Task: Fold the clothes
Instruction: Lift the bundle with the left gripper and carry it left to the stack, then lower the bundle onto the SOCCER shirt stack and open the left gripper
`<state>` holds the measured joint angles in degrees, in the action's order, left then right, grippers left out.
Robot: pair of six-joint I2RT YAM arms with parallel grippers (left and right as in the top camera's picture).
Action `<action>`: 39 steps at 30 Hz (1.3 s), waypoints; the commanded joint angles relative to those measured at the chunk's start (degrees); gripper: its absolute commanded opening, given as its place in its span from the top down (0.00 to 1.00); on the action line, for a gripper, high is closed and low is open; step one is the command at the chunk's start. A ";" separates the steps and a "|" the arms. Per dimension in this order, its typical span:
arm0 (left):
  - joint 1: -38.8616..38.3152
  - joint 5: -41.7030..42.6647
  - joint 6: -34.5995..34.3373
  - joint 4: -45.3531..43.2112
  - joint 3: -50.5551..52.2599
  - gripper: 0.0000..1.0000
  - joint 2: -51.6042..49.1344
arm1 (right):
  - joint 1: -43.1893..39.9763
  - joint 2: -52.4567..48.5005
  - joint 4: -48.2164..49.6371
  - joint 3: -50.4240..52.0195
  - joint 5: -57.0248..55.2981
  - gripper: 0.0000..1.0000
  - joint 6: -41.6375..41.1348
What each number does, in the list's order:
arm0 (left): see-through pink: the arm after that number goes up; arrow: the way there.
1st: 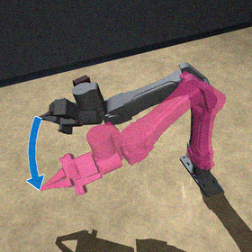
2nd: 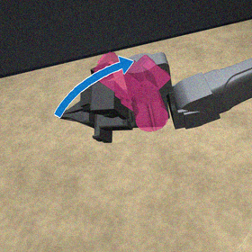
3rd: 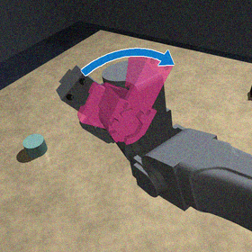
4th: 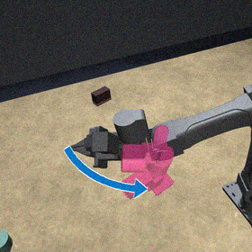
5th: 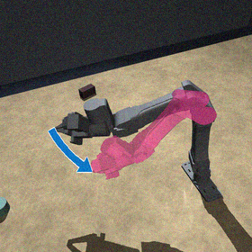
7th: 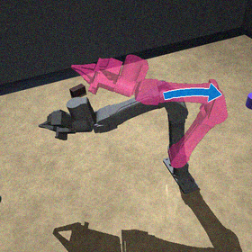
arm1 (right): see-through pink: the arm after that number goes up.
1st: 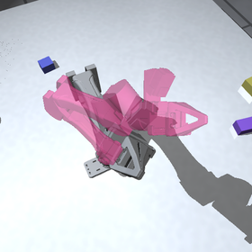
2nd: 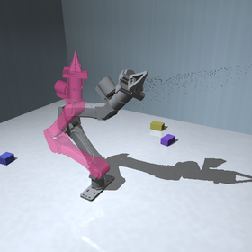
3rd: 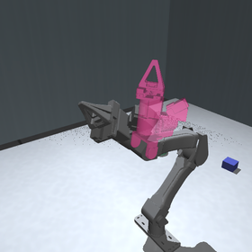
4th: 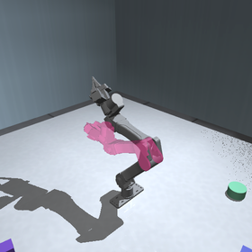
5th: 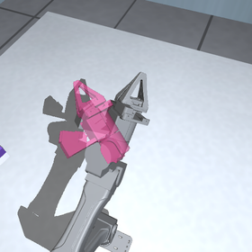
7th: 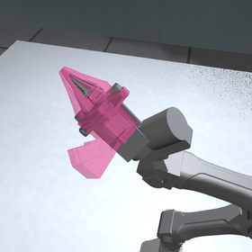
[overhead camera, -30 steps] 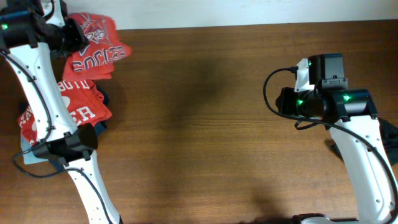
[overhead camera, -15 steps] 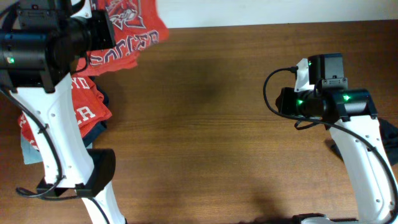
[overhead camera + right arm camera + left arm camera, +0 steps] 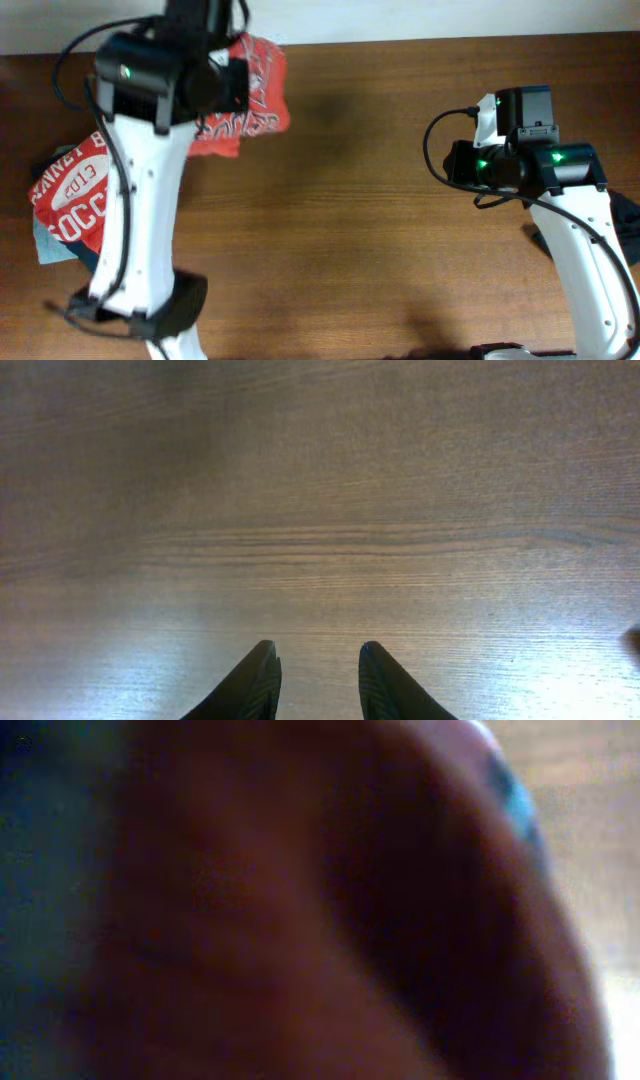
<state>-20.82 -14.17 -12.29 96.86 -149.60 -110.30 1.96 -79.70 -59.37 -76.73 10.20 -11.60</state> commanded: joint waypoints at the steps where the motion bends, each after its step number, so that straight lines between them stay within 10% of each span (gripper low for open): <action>1: -0.57 -6.82 -4.74 -0.46 7.78 1.00 8.81 | -0.11 -0.07 0.24 -0.72 0.35 0.69 0.20; 22: 44.46 35.78 3.04 -30.42 42.86 1.00 9.01 | -0.11 -0.07 -0.24 -0.72 0.37 0.69 0.15; 39: 66.20 38.18 7.89 -40.30 65.51 0.95 9.01 | -0.11 -0.07 -0.24 -0.72 0.79 0.69 -1.33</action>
<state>43.88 25.10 -6.20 57.49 -85.54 -102.76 1.96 -79.77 -59.68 -76.73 10.24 -12.14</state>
